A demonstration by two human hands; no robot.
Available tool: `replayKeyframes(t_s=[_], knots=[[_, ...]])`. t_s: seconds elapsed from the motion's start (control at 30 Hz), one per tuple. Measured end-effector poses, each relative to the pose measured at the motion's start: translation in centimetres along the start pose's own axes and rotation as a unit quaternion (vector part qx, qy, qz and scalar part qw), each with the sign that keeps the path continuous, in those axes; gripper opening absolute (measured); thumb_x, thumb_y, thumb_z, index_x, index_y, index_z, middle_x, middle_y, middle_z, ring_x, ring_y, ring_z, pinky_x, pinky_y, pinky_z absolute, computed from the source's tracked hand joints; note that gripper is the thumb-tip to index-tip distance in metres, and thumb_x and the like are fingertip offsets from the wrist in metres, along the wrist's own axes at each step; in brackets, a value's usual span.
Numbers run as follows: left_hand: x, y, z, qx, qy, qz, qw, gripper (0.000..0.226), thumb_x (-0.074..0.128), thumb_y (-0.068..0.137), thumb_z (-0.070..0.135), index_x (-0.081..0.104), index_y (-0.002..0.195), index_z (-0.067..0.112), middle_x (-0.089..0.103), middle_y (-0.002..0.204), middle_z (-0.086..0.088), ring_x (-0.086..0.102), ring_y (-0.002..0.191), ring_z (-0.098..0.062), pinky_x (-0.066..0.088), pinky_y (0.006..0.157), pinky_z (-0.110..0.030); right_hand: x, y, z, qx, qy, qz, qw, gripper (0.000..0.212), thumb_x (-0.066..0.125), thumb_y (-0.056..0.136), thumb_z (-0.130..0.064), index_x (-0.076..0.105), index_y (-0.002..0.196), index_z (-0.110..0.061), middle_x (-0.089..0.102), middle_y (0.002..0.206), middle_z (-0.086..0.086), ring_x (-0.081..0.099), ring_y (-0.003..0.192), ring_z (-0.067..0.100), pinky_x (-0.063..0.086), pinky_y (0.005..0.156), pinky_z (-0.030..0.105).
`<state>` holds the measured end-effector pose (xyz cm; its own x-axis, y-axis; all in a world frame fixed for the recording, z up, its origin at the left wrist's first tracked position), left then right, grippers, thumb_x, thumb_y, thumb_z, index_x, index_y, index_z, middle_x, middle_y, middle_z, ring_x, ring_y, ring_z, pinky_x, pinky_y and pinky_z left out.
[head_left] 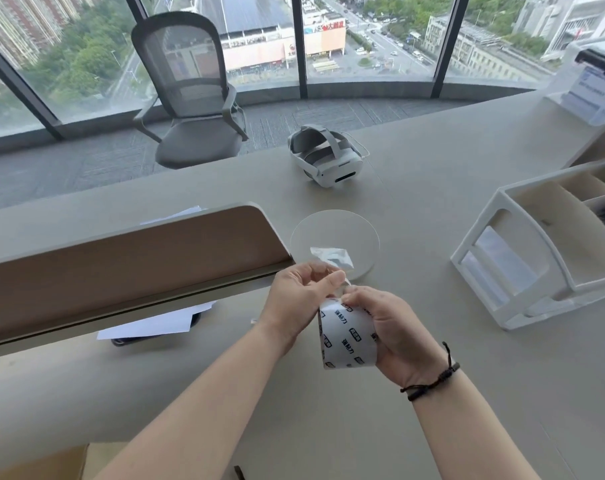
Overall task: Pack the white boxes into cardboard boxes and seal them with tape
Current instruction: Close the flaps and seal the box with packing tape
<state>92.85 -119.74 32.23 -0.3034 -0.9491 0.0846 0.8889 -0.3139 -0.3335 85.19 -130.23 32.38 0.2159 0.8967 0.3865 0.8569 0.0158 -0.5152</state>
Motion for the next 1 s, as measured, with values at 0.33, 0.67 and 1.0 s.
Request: replayKeyframes(t_s=[0.33,0.67,1.0], knots=[[-8.7,-8.3,1.9,0.096,0.059,0.074,0.991,0.014,0.075,0.09,0.017,0.073,0.083,0.005,0.072,0.076,-0.016,0.064,0.068,-0.02,0.055,0.069,-0.036,9.2,-3.3,3.3,0.018,-0.064,-0.068,0.995,0.023,0.054,0.091,-0.005,0.076,0.093,-0.012,0.066,0.081,0.01,0.059,0.065,0.025,0.052,0.065,0.041],[-23.2,-17.7,2.2,0.147,0.118,0.163,0.968,0.029,0.07,0.09,0.04,0.078,0.083,0.012,0.074,0.081,-0.016,0.068,0.072,-0.035,0.059,0.077,-0.052,21.4,-7.6,10.0,0.091,-0.091,-0.135,0.983,0.01,0.065,0.083,-0.006,0.07,0.089,-0.012,0.058,0.08,0.007,0.057,0.064,0.022,0.046,0.055,0.028],[-38.9,-28.7,-1.1,0.095,-0.081,0.245,0.961,0.005,0.074,0.087,0.003,0.074,0.082,0.005,0.063,0.068,-0.011,0.057,0.057,-0.015,0.056,0.061,-0.026,35.9,-9.7,18.4,0.122,-0.249,-0.228,0.933,0.016,0.069,0.07,-0.015,0.068,0.086,-0.016,0.06,0.078,0.008,0.054,0.06,0.019,0.04,0.058,0.031]])
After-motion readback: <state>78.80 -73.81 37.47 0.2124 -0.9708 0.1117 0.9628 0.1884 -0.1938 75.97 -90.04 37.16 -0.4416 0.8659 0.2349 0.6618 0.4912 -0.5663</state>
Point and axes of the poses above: each hand's wrist, its own y-axis towards the middle knuckle, its own x-axis out of the palm, z = x × y, the point moved 8 cm from there along y, towards the middle knuckle
